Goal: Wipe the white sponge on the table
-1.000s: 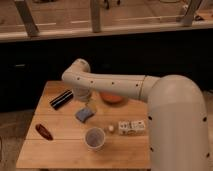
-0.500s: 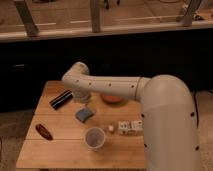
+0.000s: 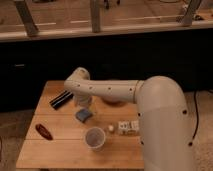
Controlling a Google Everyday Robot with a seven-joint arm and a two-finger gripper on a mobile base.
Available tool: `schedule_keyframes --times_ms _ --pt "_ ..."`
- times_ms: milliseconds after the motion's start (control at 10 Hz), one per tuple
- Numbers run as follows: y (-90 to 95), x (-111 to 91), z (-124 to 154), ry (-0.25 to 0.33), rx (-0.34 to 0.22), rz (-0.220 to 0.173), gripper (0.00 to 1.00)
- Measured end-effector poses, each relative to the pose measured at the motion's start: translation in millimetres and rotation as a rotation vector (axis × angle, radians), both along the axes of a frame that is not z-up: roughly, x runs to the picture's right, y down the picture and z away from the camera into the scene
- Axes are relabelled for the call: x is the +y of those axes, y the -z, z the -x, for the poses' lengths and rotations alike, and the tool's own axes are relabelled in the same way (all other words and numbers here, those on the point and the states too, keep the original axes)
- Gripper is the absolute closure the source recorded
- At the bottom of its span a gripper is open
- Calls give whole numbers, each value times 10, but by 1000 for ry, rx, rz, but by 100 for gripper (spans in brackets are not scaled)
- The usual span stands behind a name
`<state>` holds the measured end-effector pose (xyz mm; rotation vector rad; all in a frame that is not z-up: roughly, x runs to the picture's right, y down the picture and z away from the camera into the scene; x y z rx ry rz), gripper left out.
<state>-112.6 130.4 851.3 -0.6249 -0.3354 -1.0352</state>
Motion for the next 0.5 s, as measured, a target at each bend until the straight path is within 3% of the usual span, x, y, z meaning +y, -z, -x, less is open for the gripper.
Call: schedule_keyframes --times_ms 500 --pt "-178 157 44 29 -35 30 20"
